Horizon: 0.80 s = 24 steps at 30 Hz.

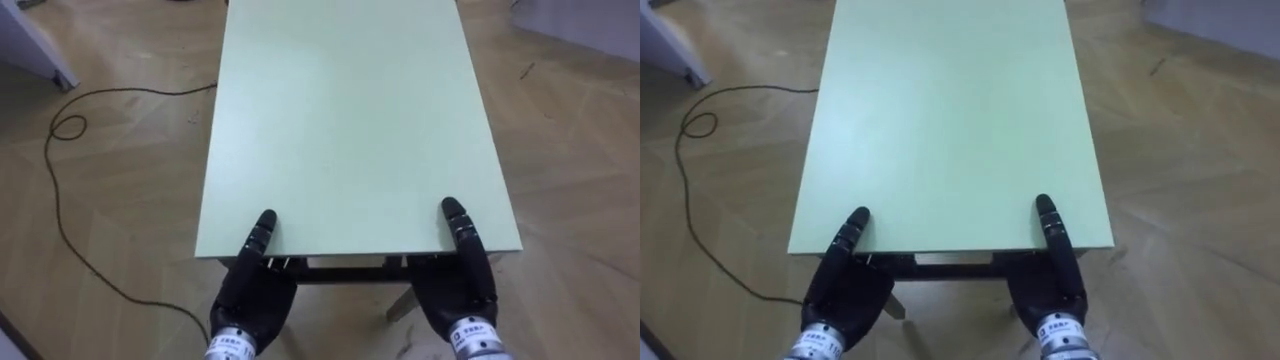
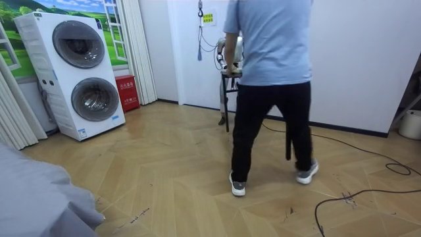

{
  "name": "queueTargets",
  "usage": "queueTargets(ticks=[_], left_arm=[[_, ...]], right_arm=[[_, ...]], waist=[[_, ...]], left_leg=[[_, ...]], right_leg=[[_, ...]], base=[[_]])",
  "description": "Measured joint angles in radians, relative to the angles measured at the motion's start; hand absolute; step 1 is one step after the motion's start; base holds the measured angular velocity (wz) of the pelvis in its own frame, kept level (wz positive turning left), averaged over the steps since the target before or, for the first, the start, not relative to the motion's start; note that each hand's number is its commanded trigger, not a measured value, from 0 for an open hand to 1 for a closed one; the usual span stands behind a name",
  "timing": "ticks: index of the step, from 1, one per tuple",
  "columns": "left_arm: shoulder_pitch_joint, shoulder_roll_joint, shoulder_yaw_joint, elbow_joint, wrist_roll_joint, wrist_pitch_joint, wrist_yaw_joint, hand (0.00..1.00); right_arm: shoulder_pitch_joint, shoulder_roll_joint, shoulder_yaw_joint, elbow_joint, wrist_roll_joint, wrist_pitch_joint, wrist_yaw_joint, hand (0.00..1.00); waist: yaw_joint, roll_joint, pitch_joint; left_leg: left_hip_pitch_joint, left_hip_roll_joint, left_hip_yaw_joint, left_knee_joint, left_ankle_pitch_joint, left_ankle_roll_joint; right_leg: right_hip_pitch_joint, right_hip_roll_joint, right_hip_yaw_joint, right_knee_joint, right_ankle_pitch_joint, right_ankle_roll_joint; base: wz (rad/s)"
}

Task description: Move table with human

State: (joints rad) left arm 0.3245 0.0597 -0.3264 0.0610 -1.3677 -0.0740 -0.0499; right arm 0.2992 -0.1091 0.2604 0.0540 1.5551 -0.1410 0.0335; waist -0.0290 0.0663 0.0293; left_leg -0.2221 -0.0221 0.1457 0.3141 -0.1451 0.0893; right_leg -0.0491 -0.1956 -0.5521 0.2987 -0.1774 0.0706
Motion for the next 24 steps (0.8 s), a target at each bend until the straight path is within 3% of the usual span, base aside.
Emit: queueTargets(ticks=[2, 4, 8, 10, 11, 18, 21, 23, 24], left_arm=[[-0.005, 0.001, -0.003, 0.001, 0.0, 0.0, 0.0, 1.0], [-0.004, 0.002, -0.018, 0.002, -0.002, 0.0, 0.0, 1.0], [-0.004, 0.0, -0.03, 0.002, -0.006, -0.006, 0.0, 1.0], [-0.006, 0.006, -0.029, 0.0, -0.003, -0.021, 0.0, 1.0], [-0.006, 0.01, -0.029, -0.001, -0.003, -0.022, 0.0, 1.0], [0.002, 0.016, -0.027, -0.005, -0.005, -0.021, 0.001, 1.0], [0.002, 0.016, -0.026, -0.005, -0.005, -0.021, 0.008, 1.0], [0.002, 0.015, -0.024, -0.005, -0.005, -0.018, 0.008, 1.0], [0.001, 0.013, -0.027, -0.005, -0.005, -0.018, 0.009, 1.0]], right_arm=[[-0.001, 0.002, -0.003, -0.002, 0.0, -0.002, 0.0, 1.0], [-0.001, -0.008, -0.007, -0.002, 0.001, -0.001, 0.0, 1.0], [0.0, -0.013, -0.009, -0.004, 0.002, -0.002, 0.0, 1.0], [-0.001, 0.002, -0.007, -0.005, 0.0, -0.003, 0.0, 1.0], [-0.001, 0.003, -0.005, -0.005, 0.0, -0.003, 0.0, 1.0], [-0.002, 0.005, 0.002, -0.004, 0.003, -0.001, -0.021, 1.0], [-0.002, 0.005, 0.004, -0.004, 0.003, -0.001, -0.031, 1.0], [-0.002, 0.004, 0.003, -0.004, 0.002, -0.001, -0.031, 1.0], [-0.003, 0.001, 0.002, -0.006, 0.002, -0.001, -0.031, 1.0]], waist=[[-0.036, -0.008, 0.0047], [-0.066, -0.022, 0.0099], [-0.067, -0.032, 0.0092], [-0.042, -0.05, 0.0061], [-0.037, -0.053, 0.0061], [0.015, -0.053, 0.0061], [0.017, -0.051, 0.0063], [0.011, -0.051, 0.0063], [0.009, -0.05, 0.0048]], left_leg=[[-0.015, -0.03, -0.059, 0.014, 0.004, 0.008], [-0.014, -0.069, -0.126, 0.021, 0.009, 0.015], [-0.01, -0.099, -0.193, 0.027, 0.02, 0.015], [-0.006, -0.104, -0.219, 0.028, 0.024, 0.009], [-0.003, -0.108, -0.236, 0.029, 0.025, 0.005], [-0.003, -0.112, -0.295, 0.028, 0.041, -0.022], [-0.014, -0.108, -0.299, 0.032, 0.051, -0.029], [-0.026, -0.11, -0.313, 0.019, 0.073, -0.034], [-0.023, -0.113, -0.33, -0.014, 0.106, -0.039]], right_leg=[[0.005, -0.01, 0.048, 0.029, -0.032, 0.013], [0.007, -0.012, 0.171, 0.066, -0.06, 0.018], [0.033, 0.008, 0.267, 0.04, -0.068, 0.013], [0.051, 0.032, 0.349, 0.006, -0.072, 0.004], [0.071, 0.043, 0.363, -0.02, -0.068, -0.001], [0.132, 0.073, 0.352, -0.082, -0.056, 0.005], [0.148, 0.086, 0.31, -0.091, -0.056, 0.005], [0.149, 0.093, 0.274, -0.096, -0.054, -0.002], [0.139, 0.096, 0.263, -0.097, -0.049, -0.012]], base=[[0.97], [0.98], [0.64], [0.42], [0.34], [0.29], [0.5], [0.61], [0.76]])
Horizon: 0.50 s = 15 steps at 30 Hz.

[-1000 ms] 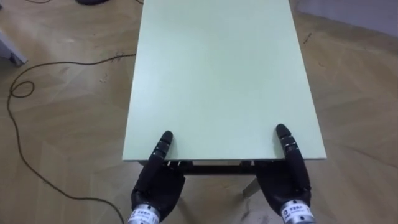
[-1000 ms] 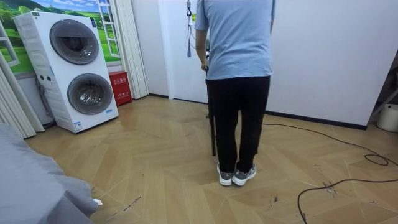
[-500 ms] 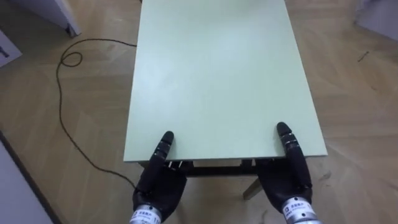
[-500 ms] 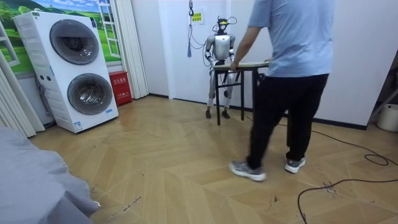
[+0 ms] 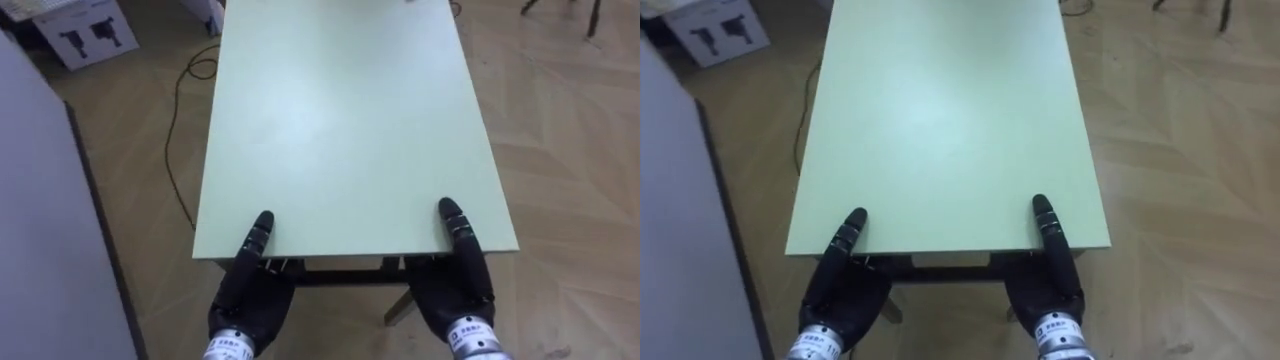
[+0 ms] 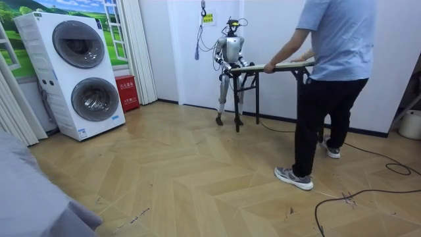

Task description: Move table with human

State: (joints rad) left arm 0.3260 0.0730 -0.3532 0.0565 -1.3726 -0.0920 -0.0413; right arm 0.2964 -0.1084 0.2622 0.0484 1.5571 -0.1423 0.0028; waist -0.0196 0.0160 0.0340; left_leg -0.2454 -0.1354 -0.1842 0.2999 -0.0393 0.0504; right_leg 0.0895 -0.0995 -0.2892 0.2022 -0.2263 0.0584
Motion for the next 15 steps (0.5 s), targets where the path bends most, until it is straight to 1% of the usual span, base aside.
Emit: queueTargets(ticks=[1, 2, 3, 4, 5, 6, 7, 8, 9, 10, 11, 12, 13, 14, 15], left_arm=[[-0.004, -0.004, -0.002, 0.0, 0.0, 0.0, 0.002, 1.0], [-0.014, -0.005, -0.007, 0.0, 0.0, 0.0, 0.009, 1.0], [-0.02, -0.006, -0.003, 0.001, 0.0, -0.001, 0.009, 1.0], [-0.018, -0.012, 0.005, 0.003, -0.007, -0.003, 0.009, 1.0], [-0.016, -0.005, 0.009, 0.002, -0.022, -0.002, 0.009, 1.0], [-0.019, -0.003, 0.009, 0.002, -0.028, 0.0, 0.009, 1.0], [-0.028, -0.004, 0.014, 0.002, -0.028, 0.007, 0.009, 1.0], [-0.032, -0.003, 0.013, 0.002, -0.026, 0.011, 0.009, 1.0], [-0.043, 0.0, 0.009, 0.003, -0.026, 0.016, 0.009, 1.0], [-0.05, 0.005, 0.008, 0.002, -0.028, 0.018, 0.01, 1.0], [-0.051, 0.005, 0.006, -0.001, -0.029, 0.017, 0.01, 1.0], [-0.051, 0.005, 0.005, -0.002, -0.03, 0.017, 0.01, 1.0], [-0.051, 0.005, 0.003, -0.002, -0.028, 0.016, 0.01, 1.0], [-0.051, 0.003, 0.002, -0.002, -0.027, 0.014, 0.01, 1.0], [-0.049, 0.003, 0.001, -0.002, -0.02, 0.005, 0.01, 1.0]], right_arm=[[-0.003, -0.002, -0.004, -0.001, 0.0, 0.0, 0.0, 1.0], [-0.005, -0.003, -0.011, -0.005, 0.0, 0.0, 0.0, 1.0], [-0.011, -0.003, -0.013, -0.006, 0.0, 0.0, -0.001, 1.0], [-0.025, -0.001, -0.01, -0.004, 0.0, 0.005, -0.013, 1.0], [-0.028, 0.001, -0.008, -0.004, -0.002, 0.011, -0.024, 1.0], [-0.028, 0.001, -0.008, -0.004, -0.002, 0.012, -0.024, 1.0], [-0.033, 0.0, -0.013, -0.004, -0.001, 0.013, -0.024, 1.0], [-0.033, 0.002, -0.018, -0.004, -0.002, 0.013, -0.024, 1.0], [-0.033, 0.008, -0.021, -0.007, -0.005, 0.013, -0.023, 1.0], [-0.032, 0.006, -0.021, -0.017, -0.005, 0.013, -0.022, 1.0], [-0.032, -0.001, -0.021, -0.025, -0.005, 0.013, -0.022, 1.0], [-0.033, -0.005, -0.021, -0.027, -0.004, 0.013, -0.022, 1.0], [-0.033, -0.01, -0.021, -0.027, 0.002, 0.013, -0.022, 1.0], [-0.032, -0.009, -0.02, -0.026, 0.003, 0.013, -0.022, 1.0], [-0.03, -0.009, -0.013, -0.026, 0.003, 0.009, -0.022, 1.0]], waist=[[-0.005, 0.003, -0.002], [-0.025, 0.001, -0.0065], [-0.035, -0.003, -0.0054], [-0.037, 0.005, -0.0031], [-0.033, 0.019, -0.0036], [-0.032, 0.028, -0.0035], [-0.036, 0.041, 0.0007], [-0.041, 0.045, 0.0025], [-0.068, 0.042, 0.0021], [-0.077, 0.032, -0.0021], [-0.073, 0.031, -0.0031], [-0.07, 0.031, -0.0031], [-0.061, 0.034, -0.0048], [-0.057, 0.034, -0.0049], [-0.041, 0.035, -0.0049]], left_leg=[[0.007, -0.001, -0.004, -0.056, 0.045, -0.004], [0.007, 0.002, 0.045, -0.118, 0.088, -0.027], [-0.004, 0.012, 0.112, -0.102, 0.083, -0.036], [-0.038, 0.092, 0.298, 0.073, -0.042, -0.009], [-0.035, 0.182, 0.402, 0.237, -0.156, -0.001], [-0.033, 0.219, 0.414, 0.291, -0.201, -0.016], [-0.041, 0.25, 0.411, 0.331, -0.252, -0.024], [-0.042, 0.244, 0.4, 0.324, -0.262, -0.008], [-0.037, 0.208, 0.359, 0.278, -0.267, 0.017], [-0.035, 0.174, 0.35, 0.234, -0.238, 0.032], [-0.026, 0.149, 0.347, 0.194, -0.214, 0.041], [-0.021, 0.139, 0.347, 0.181, -0.206, 0.045], [-0.014, 0.126, 0.348, 0.164, -0.194, 0.051], [-0.01, 0.122, 0.348, 0.156, -0.19, 0.053], [0.0, 0.118, 0.354, 0.139, -0.181, 0.056]], right_leg=[[-0.004, 0.003, -0.002, -0.008, 0.009, -0.014], [0.0, -0.001, -0.015, -0.035, 0.013, -0.021], [0.002, -0.02, -0.038, -0.048, 0.011, -0.02], [0.006, -0.019, -0.084, -0.047, 0.006, -0.023], [0.015, -0.001, -0.123, -0.024, 0.003, -0.025], [0.015, 0.01, -0.136, 0.001, -0.009, -0.031], [-0.002, 0.02, -0.138, 0.07, -0.048, -0.032], [-0.012, 0.024, -0.128, 0.102, -0.063, -0.037], [-0.052, 0.024, -0.075, 0.146, -0.081, -0.053], [-0.084, 0.007, -0.006, 0.173, -0.086, -0.05], [-0.105, -0.006, 0.02, 0.181, -0.085, -0.046], [-0.107, -0.009, 0.02, 0.179, -0.083, -0.038], [-0.106, -0.021, 0.011, 0.179, -0.072, -0.015], [-0.103, -0.024, 0.01, 0.181, -0.068, -0.007], [-0.103, -0.032, 0.001, 0.184, -0.06, 0.007]], base=[[1.14], [1.09], [0.92], [0.54], [0.42], [0.48], [0.51], [0.89], [0.94], [0.86], [0.4], [0.19], [0.15], [0.12], [0.0]])
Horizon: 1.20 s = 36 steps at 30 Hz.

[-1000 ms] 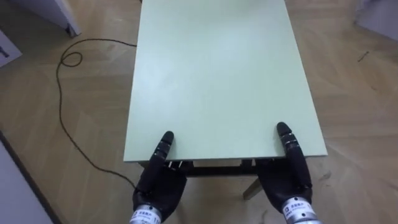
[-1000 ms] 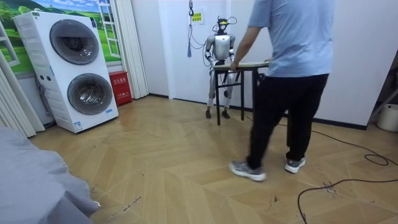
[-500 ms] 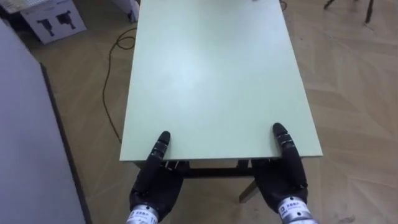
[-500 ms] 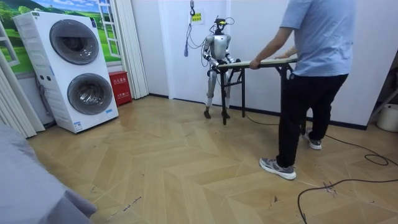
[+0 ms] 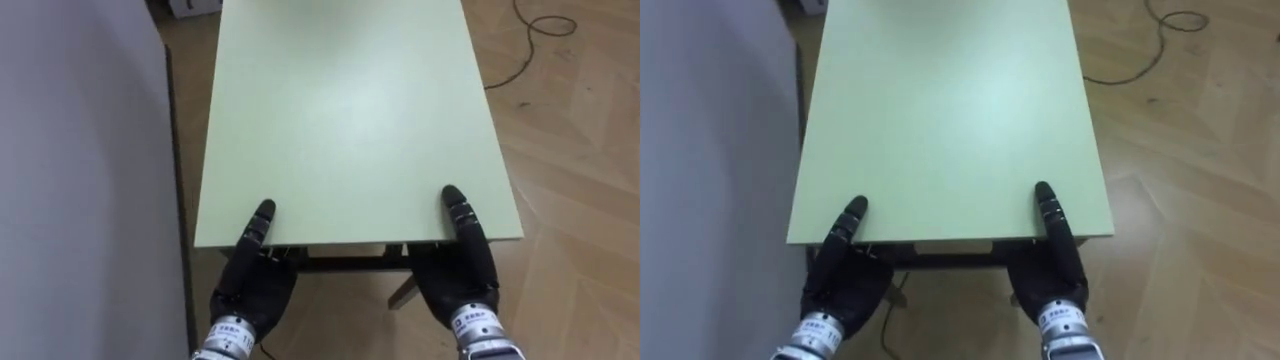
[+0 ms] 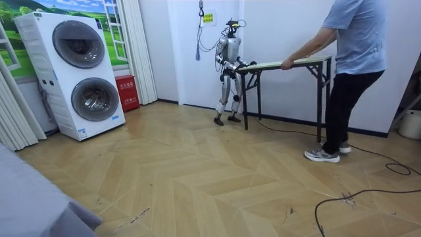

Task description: Move table with human

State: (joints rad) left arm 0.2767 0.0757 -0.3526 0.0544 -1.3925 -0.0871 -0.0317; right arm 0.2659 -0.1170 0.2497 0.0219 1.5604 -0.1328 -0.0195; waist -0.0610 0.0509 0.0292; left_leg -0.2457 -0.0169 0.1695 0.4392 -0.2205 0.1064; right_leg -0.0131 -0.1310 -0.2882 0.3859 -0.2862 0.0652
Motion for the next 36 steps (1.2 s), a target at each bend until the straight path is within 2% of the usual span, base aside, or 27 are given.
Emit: queueTargets(ticks=[2, 5, 7, 8, 9, 10, 11, 12, 13, 16, 18, 23, 26, 27, 28, 31, 34, 36], left_arm=[[0.003, -0.001, 0.0, 0.008, 0.002, -0.007, 0.0, 1.0], [0.011, 0.003, -0.001, 0.012, 0.001, -0.007, -0.001, 1.0], [0.014, -0.002, 0.0, 0.015, 0.001, -0.006, -0.001, 1.0], [0.014, -0.003, -0.001, 0.015, 0.001, -0.005, -0.001, 1.0], [0.015, -0.003, 0.0, 0.016, 0.001, -0.006, -0.001, 1.0], [0.015, -0.008, 0.002, 0.016, 0.0, -0.006, -0.001, 1.0], [0.015, -0.008, 0.002, 0.017, -0.001, -0.008, -0.001, 1.0], [0.015, -0.007, 0.004, 0.017, -0.006, -0.008, -0.001, 1.0], [0.016, -0.008, 0.003, 0.024, -0.008, -0.006, 0.0, 1.0], [0.031, -0.002, 0.015, 0.024, -0.008, -0.002, 0.0, 1.0], [0.036, -0.002, 0.017, 0.024, -0.008, -0.001, 0.0, 1.0], [0.037, -0.002, 0.015, 0.026, -0.007, -0.001, 0.007, 1.0], [0.041, -0.002, 0.013, 0.027, -0.007, 0.0, 0.01, 1.0], [0.041, -0.002, 0.014, 0.027, -0.007, 0.0, 0.012, 1.0], [0.041, -0.006, 0.014, 0.028, -0.007, 0.003, 0.017, 1.0], [0.041, -0.007, 0.021, 0.028, -0.007, 0.019, 0.022, 1.0], [0.041, -0.004, 0.021, 0.028, -0.007, 0.03, 0.028, 1.0], [0.041, -0.002, 0.02, 0.028, -0.006, 0.031, 0.029, 1.0]], right_arm=[[0.006, 0.007, 0.003, 0.001, -0.006, -0.001, -0.001, 1.0], [0.011, 0.006, 0.002, 0.001, -0.015, 0.002, -0.001, 1.0], [0.013, 0.007, -0.002, 0.001, -0.025, 0.003, 0.0, 1.0], [0.014, 0.009, -0.004, 0.001, -0.026, 0.004, 0.0, 1.0], [0.014, 0.013, -0.007, 0.001, -0.03, 0.01, -0.001, 1.0], [0.014, 0.015, -0.01, 0.001, -0.032, 0.017, -0.001, 1.0], [0.013, 0.016, -0.01, 0.001, -0.032, 0.019, -0.002, 1.0], [0.013, 0.018, -0.009, 0.001, -0.033, 0.021, -0.005, 1.0], [0.018, 0.017, -0.008, 0.002, -0.033, 0.022, -0.009, 1.0], [0.022, 0.017, 0.005, 0.006, -0.034, 0.023, -0.012, 1.0], [0.022, 0.016, 0.007, 0.006, -0.034, 0.023, -0.013, 1.0], [0.035, 0.016, 0.013, 0.006, -0.029, 0.023, -0.02, 1.0], [0.041, 0.016, 0.014, 0.006, -0.03, 0.023, -0.02, 1.0], [0.041, 0.016, 0.014, 0.006, -0.031, 0.024, -0.02, 1.0], [0.042, 0.015, 0.014, 0.006, -0.032, 0.024, -0.021, 1.0], [0.045, 0.011, 0.013, 0.006, -0.03, 0.023, -0.022, 1.0], [0.055, 0.012, 0.011, 0.006, -0.029, 0.023, -0.022, 1.0], [0.055, 0.012, 0.011, 0.006, -0.029, 0.023, -0.024, 1.0]], waist=[[0.022, 0.001, 0.0005], [0.026, 0.001, 0.0002], [0.011, 0.001, 0.0002], [0.01, 0.001, 0.0002], [0.01, -0.001, -0.001], [0.013, -0.002, -0.0011], [0.019, -0.002, -0.001], [0.02, -0.004, 0.0002], [0.014, -0.006, -0.0003], [0.029, -0.021, -0.0021], [0.038, -0.023, -0.0025], [0.037, -0.05, -0.0032], [0.04, -0.051, -0.003], [0.042, -0.049, -0.0021], [0.041, -0.045, -0.002], [0.034, -0.044, -0.0025], [0.029, -0.043, -0.0021], [0.017, -0.039, -0.0008]], left_leg=[[0.012, -0.007, -0.007, -0.01, 0.002, 0.003], [0.014, -0.028, -0.033, -0.018, 0.006, 0.011], [0.014, -0.05, -0.061, -0.03, 0.014, 0.021], [0.014, -0.054, -0.068, -0.031, 0.015, 0.024], [0.015, -0.063, -0.083, -0.031, 0.017, 0.027], [0.018, -0.07, -0.093, -0.032, 0.019, 0.03], [0.019, -0.071, -0.095, -0.032, 0.019, 0.03], [0.026, -0.078, -0.106, -0.033, 0.019, 0.03], [0.042, -0.087, -0.12, -0.038, 0.019, 0.029], [0.08, -0.088, -0.117, -0.102, 0.034, 0.02], [0.084, -0.08, -0.118, -0.114, 0.037, 0.018], [0.089, -0.079, -0.12, -0.112, 0.036, 0.018], [0.094, -0.079, -0.145, -0.11, 0.036, 0.018], [0.093, -0.079, -0.155, -0.11, 0.036, 0.018], [0.094, -0.079, -0.155, -0.111, 0.036, 0.017], [0.102, -0.075, -0.125, -0.13, 0.036, 0.017], [0.118, -0.076, -0.131, -0.14, 0.036, 0.017], [0.12, -0.079, -0.151, -0.14, 0.036, 0.017]], right_leg=[[-0.009, -0.018, -0.03, 0.045, 0.002, 0.004], [-0.024, -0.032, -0.015, 0.095, 0.002, 0.005], [-0.029, -0.044, -0.01, 0.123, 0.002, 0.005], [-0.033, -0.046, -0.002, 0.135, 0.001, 0.006], [-0.045, -0.05, 0.023, 0.152, -0.008, 0.016], [-0.052, -0.047, 0.054, 0.125, -0.029, 0.02], [-0.062, -0.042, 0.066, 0.095, -0.033, 0.021], [-0.079, -0.037, 0.072, 0.037, -0.029, 0.02], [-0.086, -0.029, 0.08, 0.027, -0.007, 0.016], [-0.05, -0.014, 0.084, -0.017, 0.009, 0.013], [-0.024, 0.001, 0.085, -0.063, 0.033, 0.011], [-0.009, 0.009, 0.116, -0.093, 0.04, 0.008], [-0.01, 0.017, 0.127, -0.114, 0.045, 0.001], [-0.018, 0.03, 0.138, -0.143, 0.052, -0.011], [-0.023, 0.035, 0.139, -0.15, 0.061, -0.013], [-0.008, 0.037, 0.135, -0.146, 0.064, -0.011], [0.0, 0.036, 0.134, -0.145, 0.064, -0.011], [-0.005, 0.035, 0.136, -0.141, 0.062, -0.009]], base=[[0.1], [0.3], [0.48], [0.48], [0.36], [0.27], [0.29], [0.4], [0.45], [0.16], [0.05], [0.09], [-0.04], [-0.03], [0.0], [0.08], [0.09], [0.08]])
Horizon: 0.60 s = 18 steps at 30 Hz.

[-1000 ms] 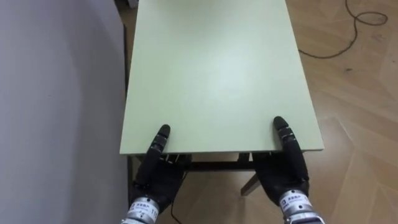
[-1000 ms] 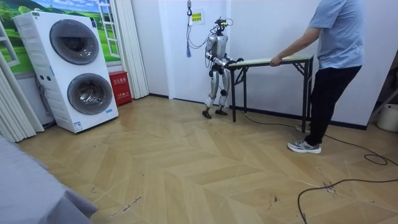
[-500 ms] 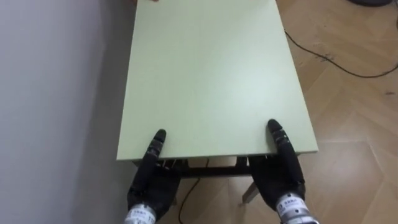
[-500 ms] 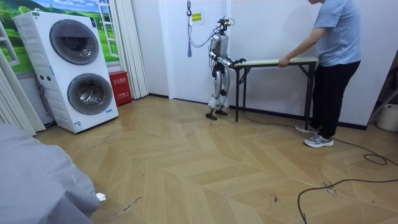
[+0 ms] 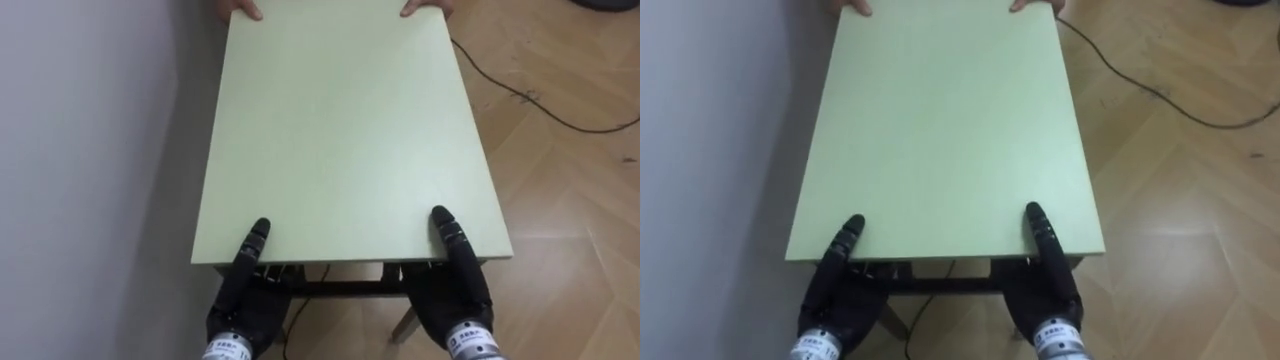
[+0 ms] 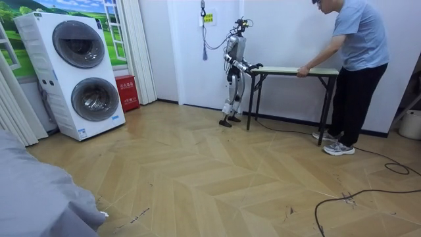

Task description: Move table with human

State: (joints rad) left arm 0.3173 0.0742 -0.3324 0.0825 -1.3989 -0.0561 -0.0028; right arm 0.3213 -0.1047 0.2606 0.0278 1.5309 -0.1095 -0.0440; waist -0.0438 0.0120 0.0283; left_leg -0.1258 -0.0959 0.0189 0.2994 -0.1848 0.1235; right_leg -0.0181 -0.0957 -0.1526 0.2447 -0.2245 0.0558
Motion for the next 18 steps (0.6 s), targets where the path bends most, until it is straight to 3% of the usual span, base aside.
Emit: queueTargets(ticks=[2, 3, 4, 5, 7, 9, 18], left_arm=[[0.0, 0.001, 0.0, 0.001, 0.002, -0.001, 0.001, 1.0], [0.001, 0.0, -0.001, 0.002, 0.002, -0.004, 0.001, 1.0], [0.001, -0.007, -0.01, 0.013, 0.001, -0.006, 0.001, 1.0], [0.001, -0.005, -0.013, 0.019, 0.002, -0.006, 0.001, 1.0], [0.01, -0.005, -0.009, 0.021, 0.008, -0.006, 0.001, 1.0], [0.01, -0.005, -0.01, 0.023, 0.027, -0.004, 0.001, 1.0], [0.014, 0.007, -0.013, 0.048, 0.06, 0.008, 0.0, 1.0]], right_arm=[[0.0, 0.0, 0.0, 0.0, -0.001, 0.0, 0.0, 1.0], [-0.002, 0.0, 0.0, 0.0, -0.005, 0.0, 0.0, 1.0], [0.004, -0.004, -0.005, 0.0, -0.008, -0.002, 0.0, 1.0], [0.008, -0.007, -0.005, 0.001, -0.008, -0.005, 0.0, 1.0], [0.012, -0.013, 0.002, 0.006, -0.005, -0.007, 0.0, 1.0], [0.013, -0.008, 0.002, 0.02, -0.003, -0.011, 0.01, 1.0], [0.021, 0.003, -0.001, 0.081, -0.001, -0.002, 0.044, 1.0]], waist=[[0.003, 0.01, 0.0043], [0.014, 0.018, 0.0094], [0.009, 0.042, 0.0084], [0.005, 0.047, 0.0087], [-0.003, 0.049, 0.0077], [-0.01, 0.048, 0.0078], [-0.008, 0.037, 0.0066]], left_leg=[[0.003, 0.0, -0.041, -0.001, 0.0, 0.0], [0.003, 0.0, -0.07, -0.001, 0.0, 0.0], [0.008, 0.002, -0.1, -0.002, -0.001, -0.001], [0.015, 0.003, -0.097, -0.006, -0.001, -0.003], [0.054, 0.02, -0.001, -0.06, 0.006, -0.015], [0.077, 0.031, 0.043, -0.093, 0.007, -0.016], [0.107, 0.029, 0.067, -0.114, 0.007, -0.015]], right_leg=[[-0.022, 0.009, 0.019, -0.009, -0.007, -0.004], [-0.065, 0.022, 0.032, -0.033, 0.012, -0.026], [-0.089, 0.032, 0.042, -0.038, 0.057, -0.04], [-0.085, 0.03, 0.034, -0.034, 0.066, -0.039], [-0.058, 0.032, 0.028, -0.026, 0.067, -0.039], [-0.048, 0.041, 0.03, -0.025, 0.067, -0.039], [-0.029, 0.037, 0.023, -0.024, 0.067, -0.039]], base=[[-0.15], [-0.18], [-0.07], [0.09], [0.07], [0.19], [0.02]])
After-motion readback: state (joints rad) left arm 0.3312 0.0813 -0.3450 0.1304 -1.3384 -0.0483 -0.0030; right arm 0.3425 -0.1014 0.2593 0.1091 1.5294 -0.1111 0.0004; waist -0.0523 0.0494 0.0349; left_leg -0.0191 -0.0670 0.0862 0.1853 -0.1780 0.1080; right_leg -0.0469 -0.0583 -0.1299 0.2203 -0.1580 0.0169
